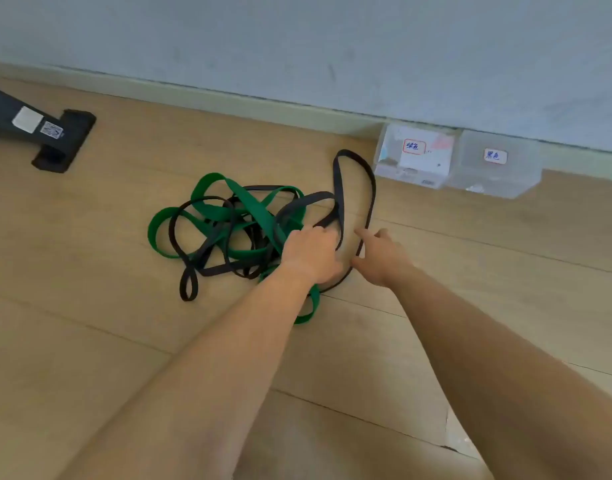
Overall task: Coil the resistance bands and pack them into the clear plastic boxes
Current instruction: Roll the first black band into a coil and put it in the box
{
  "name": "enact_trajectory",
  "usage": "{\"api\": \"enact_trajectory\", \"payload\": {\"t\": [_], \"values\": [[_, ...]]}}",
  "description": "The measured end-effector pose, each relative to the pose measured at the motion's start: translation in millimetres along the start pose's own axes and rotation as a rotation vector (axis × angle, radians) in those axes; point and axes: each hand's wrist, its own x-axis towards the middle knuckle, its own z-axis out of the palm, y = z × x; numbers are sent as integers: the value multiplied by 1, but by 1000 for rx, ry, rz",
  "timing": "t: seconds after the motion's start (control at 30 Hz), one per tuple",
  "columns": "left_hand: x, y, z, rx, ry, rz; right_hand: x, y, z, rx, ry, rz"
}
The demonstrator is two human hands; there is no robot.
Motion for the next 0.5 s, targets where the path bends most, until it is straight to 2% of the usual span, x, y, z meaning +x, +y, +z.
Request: {"api": "enact_trajectory", "payload": {"t": [0.13,0.27,0.5], "values": [[31,10,30,-33,-32,18,33,2,22,164,-76,80],[54,13,53,-140,-60,-46,63,0,27,640,-17,138],[54,9,35,-590,-28,-242,57,12,12,1411,-14,298]]}}
